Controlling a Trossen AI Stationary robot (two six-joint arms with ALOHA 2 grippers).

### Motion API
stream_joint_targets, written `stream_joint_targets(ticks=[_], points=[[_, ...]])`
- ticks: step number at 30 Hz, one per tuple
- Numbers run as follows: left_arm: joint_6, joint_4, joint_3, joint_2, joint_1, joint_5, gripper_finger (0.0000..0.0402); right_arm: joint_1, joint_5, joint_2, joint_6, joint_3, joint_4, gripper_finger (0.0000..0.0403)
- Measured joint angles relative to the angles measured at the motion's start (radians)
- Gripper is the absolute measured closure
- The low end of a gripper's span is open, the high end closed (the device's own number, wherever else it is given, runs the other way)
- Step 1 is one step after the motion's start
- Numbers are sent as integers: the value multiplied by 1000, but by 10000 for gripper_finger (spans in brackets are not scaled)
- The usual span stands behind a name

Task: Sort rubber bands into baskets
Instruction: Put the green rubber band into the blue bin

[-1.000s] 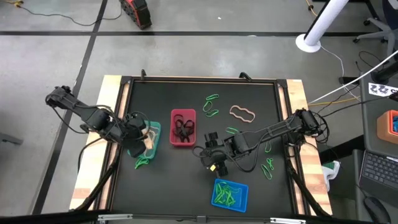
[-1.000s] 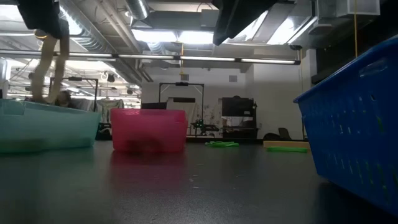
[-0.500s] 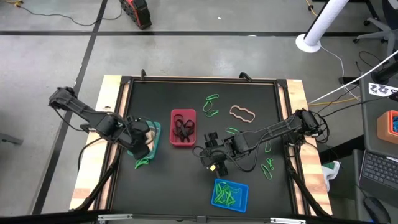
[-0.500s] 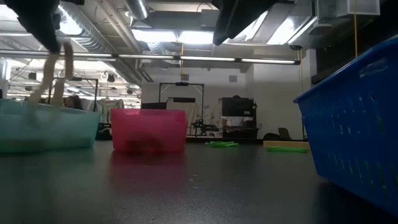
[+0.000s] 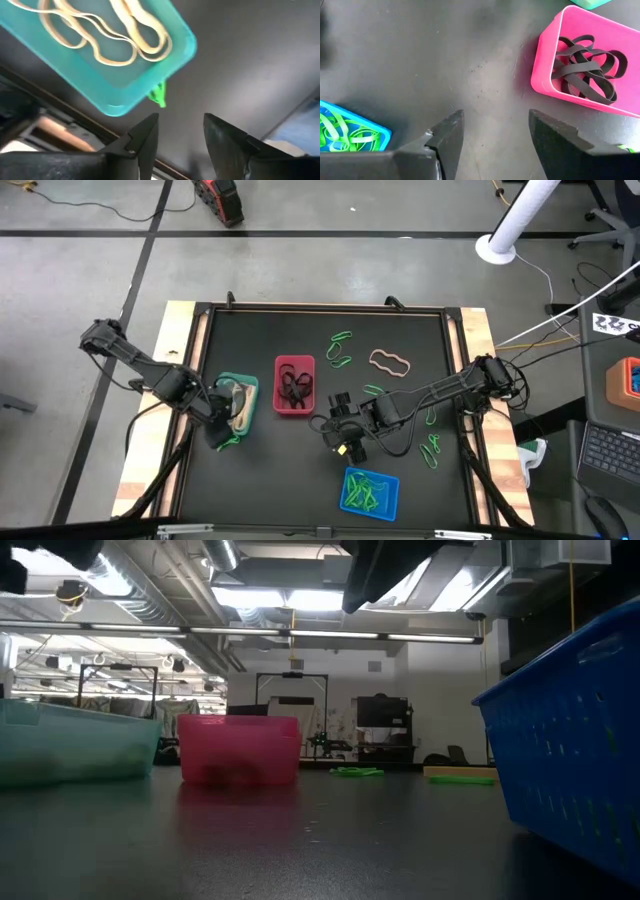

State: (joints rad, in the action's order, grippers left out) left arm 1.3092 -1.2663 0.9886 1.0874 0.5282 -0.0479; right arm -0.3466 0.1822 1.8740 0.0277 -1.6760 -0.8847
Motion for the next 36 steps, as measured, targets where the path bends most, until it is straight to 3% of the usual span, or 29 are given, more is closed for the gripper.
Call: stream_joint_targets(ticks=[7,16,27,36], points=[[77,110,0,26,109,32,249,0,0,0,0,0,-1,182],[90,132,0,204,223,35,249,0,0,0,0,0,0,182],[69,132,0,461,259,37,249,-1,-1,0,0,0,0,182],[49,130,0,591,259,75,249,-1,-1,0,0,0,0,182]])
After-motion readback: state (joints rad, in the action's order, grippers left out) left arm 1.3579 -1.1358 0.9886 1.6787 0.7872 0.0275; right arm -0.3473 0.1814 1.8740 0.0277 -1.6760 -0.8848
